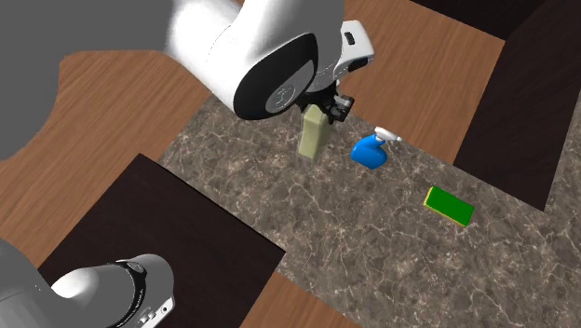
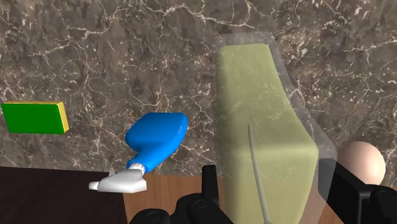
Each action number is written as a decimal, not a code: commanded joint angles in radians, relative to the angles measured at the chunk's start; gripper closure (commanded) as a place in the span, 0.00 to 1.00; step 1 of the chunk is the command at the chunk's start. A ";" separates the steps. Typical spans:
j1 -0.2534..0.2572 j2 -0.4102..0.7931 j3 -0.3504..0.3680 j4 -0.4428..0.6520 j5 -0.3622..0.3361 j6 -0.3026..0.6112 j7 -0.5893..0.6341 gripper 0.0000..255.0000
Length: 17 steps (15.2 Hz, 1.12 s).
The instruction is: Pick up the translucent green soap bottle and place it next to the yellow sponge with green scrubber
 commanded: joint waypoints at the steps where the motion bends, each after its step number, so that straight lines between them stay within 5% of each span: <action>1: 0.001 -0.016 0.001 0.015 0.000 -0.031 -0.001 1.00; 11: 0.002 -0.080 0.003 0.075 0.001 -0.155 -0.006 1.00; 17: -0.050 0.073 -0.056 0.258 0.055 -0.180 -0.151 1.00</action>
